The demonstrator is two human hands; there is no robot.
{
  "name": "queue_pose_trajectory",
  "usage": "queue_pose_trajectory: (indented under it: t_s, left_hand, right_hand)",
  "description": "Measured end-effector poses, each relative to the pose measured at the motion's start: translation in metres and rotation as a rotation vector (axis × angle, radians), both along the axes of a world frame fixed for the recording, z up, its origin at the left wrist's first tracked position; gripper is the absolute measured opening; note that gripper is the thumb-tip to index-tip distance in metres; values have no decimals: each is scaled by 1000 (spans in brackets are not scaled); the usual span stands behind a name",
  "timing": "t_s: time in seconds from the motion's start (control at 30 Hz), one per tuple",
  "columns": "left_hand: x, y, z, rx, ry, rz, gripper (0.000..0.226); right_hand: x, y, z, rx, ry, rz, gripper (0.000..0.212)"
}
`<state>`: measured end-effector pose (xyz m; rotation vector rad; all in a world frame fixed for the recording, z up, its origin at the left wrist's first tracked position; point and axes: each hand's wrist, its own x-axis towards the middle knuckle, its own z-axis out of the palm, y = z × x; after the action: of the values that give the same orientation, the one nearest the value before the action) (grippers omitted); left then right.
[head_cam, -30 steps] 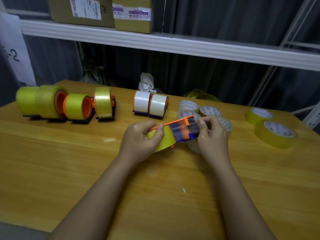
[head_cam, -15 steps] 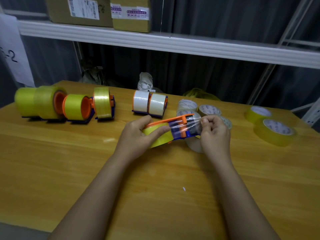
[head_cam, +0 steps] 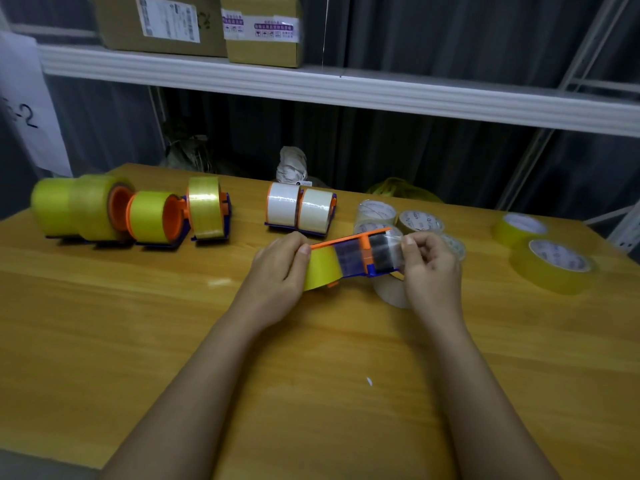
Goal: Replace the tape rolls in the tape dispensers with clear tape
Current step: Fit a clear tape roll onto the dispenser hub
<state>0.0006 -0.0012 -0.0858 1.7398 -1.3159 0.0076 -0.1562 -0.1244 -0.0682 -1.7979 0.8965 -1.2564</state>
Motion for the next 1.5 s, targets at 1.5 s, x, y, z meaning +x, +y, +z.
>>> queue_pose_trajectory:
  t_s: [1.5]
  left_hand:
    - [-3, -2, 1, -110, -77, 180, 26]
  right_hand:
    - [3, 9, -5, 80, -13, 112, 15]
